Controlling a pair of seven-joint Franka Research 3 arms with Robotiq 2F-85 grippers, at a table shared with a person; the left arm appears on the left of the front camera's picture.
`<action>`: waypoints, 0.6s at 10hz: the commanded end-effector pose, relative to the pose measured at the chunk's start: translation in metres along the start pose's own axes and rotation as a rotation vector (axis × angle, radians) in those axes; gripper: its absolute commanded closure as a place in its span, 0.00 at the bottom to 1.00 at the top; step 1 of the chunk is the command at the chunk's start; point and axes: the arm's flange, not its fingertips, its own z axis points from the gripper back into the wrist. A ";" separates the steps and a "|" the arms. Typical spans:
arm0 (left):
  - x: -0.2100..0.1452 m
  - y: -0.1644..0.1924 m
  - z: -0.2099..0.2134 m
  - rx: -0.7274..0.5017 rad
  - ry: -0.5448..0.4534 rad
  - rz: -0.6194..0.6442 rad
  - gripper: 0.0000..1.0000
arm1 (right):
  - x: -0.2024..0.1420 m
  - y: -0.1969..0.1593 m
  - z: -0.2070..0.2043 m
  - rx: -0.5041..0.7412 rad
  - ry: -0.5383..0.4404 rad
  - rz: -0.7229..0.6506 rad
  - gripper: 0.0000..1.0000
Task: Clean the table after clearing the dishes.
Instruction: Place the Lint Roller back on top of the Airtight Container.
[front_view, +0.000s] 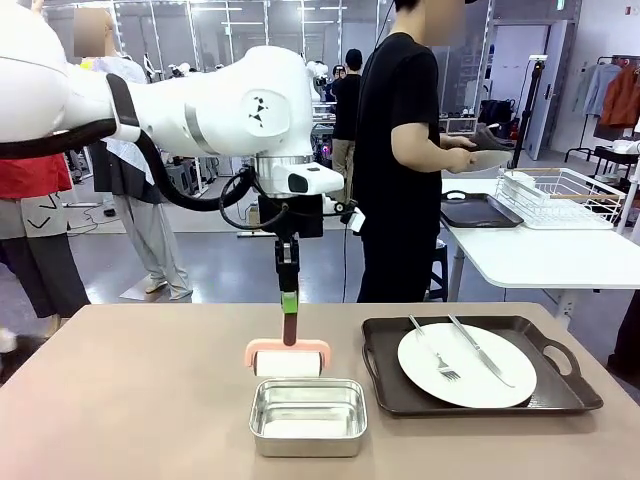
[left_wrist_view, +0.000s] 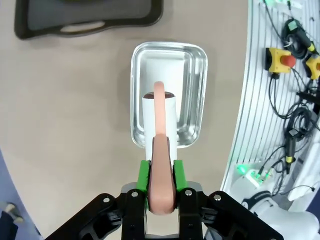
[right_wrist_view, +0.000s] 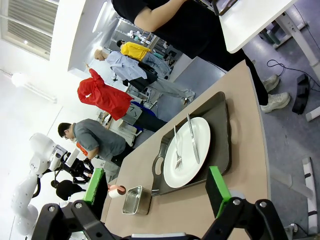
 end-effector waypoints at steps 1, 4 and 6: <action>0.015 0.015 -0.008 0.006 -0.053 -0.052 0.77 | -0.003 0.003 0.000 0.012 -0.016 0.019 0.00; 0.025 0.030 -0.026 0.005 -0.096 -0.090 0.77 | -0.003 0.003 0.000 0.012 -0.016 0.019 0.00; 0.025 0.038 -0.044 -0.043 -0.085 -0.082 0.77 | -0.003 0.003 0.000 0.012 -0.016 0.019 0.00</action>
